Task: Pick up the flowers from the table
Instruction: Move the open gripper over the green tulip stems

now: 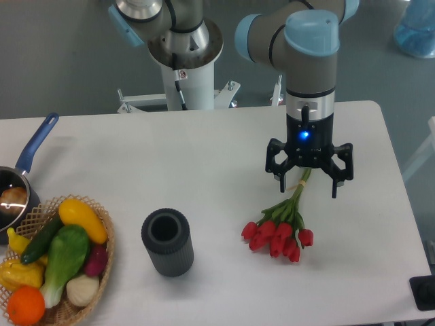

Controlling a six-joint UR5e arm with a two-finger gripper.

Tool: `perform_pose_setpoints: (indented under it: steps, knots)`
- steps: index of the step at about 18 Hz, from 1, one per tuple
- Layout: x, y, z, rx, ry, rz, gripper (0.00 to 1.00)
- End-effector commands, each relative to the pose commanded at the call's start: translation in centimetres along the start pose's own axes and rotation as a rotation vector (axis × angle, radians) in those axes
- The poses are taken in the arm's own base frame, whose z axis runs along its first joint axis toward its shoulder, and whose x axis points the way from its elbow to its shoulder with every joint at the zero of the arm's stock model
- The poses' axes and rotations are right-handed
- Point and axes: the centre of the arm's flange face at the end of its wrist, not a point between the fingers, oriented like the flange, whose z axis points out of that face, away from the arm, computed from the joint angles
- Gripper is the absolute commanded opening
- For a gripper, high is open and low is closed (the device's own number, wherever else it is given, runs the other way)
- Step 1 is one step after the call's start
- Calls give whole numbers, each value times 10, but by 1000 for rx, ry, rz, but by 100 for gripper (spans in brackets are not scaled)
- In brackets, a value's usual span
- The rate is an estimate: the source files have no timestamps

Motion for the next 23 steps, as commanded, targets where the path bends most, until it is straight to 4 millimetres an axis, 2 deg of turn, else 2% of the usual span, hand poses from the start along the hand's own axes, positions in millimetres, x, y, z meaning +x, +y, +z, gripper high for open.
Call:
perform_pose_setpoints:
  steps: [3, 5, 9, 14, 17, 21, 23]
  knots:
    - [-3, 6, -2, -47, -38, 17, 100]
    - [5, 19, 3, -78, -29, 15, 100]
    - [14, 52, 22, -169, -23, -8, 100]
    - [11, 73, 34, -214, -9, -27, 100]
    - [8, 86, 54, -284, 5, 64, 100]
    - [13, 97, 74, -303, 50, 108, 100]
    - [12, 92, 73, -267, 48, 95, 100]
